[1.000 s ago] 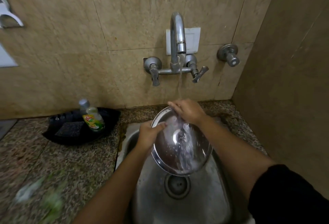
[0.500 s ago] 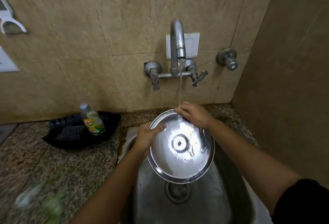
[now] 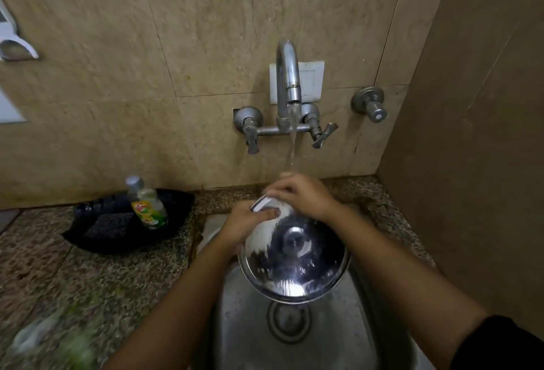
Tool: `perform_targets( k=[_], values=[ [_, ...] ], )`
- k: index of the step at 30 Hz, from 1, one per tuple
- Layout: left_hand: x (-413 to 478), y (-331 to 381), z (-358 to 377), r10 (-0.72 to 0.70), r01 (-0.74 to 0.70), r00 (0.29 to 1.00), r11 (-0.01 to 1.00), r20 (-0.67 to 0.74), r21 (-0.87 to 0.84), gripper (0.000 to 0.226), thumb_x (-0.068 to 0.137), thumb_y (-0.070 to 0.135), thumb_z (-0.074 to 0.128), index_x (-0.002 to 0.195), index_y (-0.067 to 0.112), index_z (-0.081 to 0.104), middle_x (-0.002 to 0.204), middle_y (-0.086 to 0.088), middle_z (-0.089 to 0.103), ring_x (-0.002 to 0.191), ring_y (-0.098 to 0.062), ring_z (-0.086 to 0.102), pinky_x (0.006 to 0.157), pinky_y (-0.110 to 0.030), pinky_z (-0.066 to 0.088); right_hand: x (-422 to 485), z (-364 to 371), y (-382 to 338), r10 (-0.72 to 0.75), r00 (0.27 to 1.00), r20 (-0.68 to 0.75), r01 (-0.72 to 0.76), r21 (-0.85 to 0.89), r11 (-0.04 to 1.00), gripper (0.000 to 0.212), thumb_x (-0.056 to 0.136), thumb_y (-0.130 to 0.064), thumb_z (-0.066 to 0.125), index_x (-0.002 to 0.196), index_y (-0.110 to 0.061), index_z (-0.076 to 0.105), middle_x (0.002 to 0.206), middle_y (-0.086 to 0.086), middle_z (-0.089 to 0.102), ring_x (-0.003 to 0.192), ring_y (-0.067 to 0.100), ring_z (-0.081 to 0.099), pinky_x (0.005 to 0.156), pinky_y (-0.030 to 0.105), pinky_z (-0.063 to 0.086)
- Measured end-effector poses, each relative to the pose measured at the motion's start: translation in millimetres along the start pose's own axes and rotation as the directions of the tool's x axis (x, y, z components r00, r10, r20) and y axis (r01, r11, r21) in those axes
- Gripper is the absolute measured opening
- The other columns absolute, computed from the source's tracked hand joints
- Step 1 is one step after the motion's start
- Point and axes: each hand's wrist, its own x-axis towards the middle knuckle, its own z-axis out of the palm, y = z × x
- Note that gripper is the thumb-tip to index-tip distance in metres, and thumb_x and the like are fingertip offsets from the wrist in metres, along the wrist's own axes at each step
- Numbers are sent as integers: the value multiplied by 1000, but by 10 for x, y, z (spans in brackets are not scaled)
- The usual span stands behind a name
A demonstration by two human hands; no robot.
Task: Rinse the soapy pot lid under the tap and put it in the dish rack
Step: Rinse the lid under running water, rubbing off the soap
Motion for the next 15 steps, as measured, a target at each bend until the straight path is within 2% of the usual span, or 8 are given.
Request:
perform_targets(
  k=[2, 4, 6, 8, 9, 11, 13, 15],
  values=[
    [36, 68, 23, 36, -40, 998, 995, 51, 86, 21, 75, 13, 77, 94, 4, 74, 96, -22, 73, 93, -37, 69, 88, -47, 52, 38, 22, -66, -67, 994, 82, 75, -109, 991, 24, 91, -34, 59, 105, -21, 73, 88, -9, 59, 77, 4, 53, 67, 25, 40],
    [29, 67, 49, 50, -49, 999, 996, -6, 70, 19, 75, 14, 77, 92, 5, 74, 96, -24, 73, 87, -34, 69, 86, -48, 53, 19, -29, 5, 0, 998, 57, -4, 60, 998, 23, 89, -33, 62, 104, -19, 73, 87, -11, 63, 80, 5, 58, 72, 24, 45],
    [2, 18, 36, 32, -32, 993, 999, -111, 7, 14, 76, 14, 76, 89, 9, 74, 92, -22, 74, 80, -31, 69, 78, -43, 56, -65, -122, 156, 146, 989, -10, -138, 279, 950, 23, 91, -27, 61, 106, -13, 72, 89, -12, 65, 84, 5, 61, 81, 26, 48],
    [-33, -50, 0, -7, -12, 981, 995, -193, -101, 14, 77, 14, 76, 89, 7, 74, 85, -17, 74, 72, -26, 69, 64, -30, 57, -134, -155, 321, 252, 960, -120, -203, 318, 926, 24, 93, -24, 58, 106, -9, 72, 92, -5, 67, 86, 12, 63, 84, 33, 49],
    [-44, -66, -9, -10, -19, 978, 991, -210, -135, 14, 78, 12, 75, 90, 6, 74, 81, -13, 74, 68, -22, 69, 59, -24, 56, -150, -145, 357, 253, 953, -167, -208, 248, 946, 25, 94, -25, 56, 107, -11, 72, 93, -2, 67, 90, 17, 63, 85, 37, 49],
    [-48, -61, 27, 26, -49, 977, 994, -212, -101, 11, 78, 10, 74, 89, 7, 74, 76, -8, 73, 64, -15, 68, 59, -23, 54, -108, -63, 304, 147, 973, -177, -147, 18, 989, 28, 96, -31, 52, 111, -16, 70, 95, 0, 63, 97, 23, 60, 86, 40, 46],
    [-26, -52, 109, 100, -105, 978, 994, -183, -14, 8, 78, 8, 73, 86, 11, 74, 78, -9, 72, 68, -15, 64, 67, -29, 51, -24, 52, 117, -26, 999, -38, 19, -158, 987, 31, 96, -34, 49, 120, -21, 65, 99, 3, 63, 100, 18, 53, 89, 37, 39],
    [-22, -53, 158, 125, -126, 977, 992, -173, 5, 8, 79, 6, 71, 84, 11, 75, 81, -11, 71, 73, -17, 62, 72, -34, 49, 26, 85, -12, -141, 988, 68, 152, -197, 969, 32, 95, -33, 51, 123, -23, 63, 100, 4, 62, 99, 16, 51, 86, 36, 35]
  ],
)
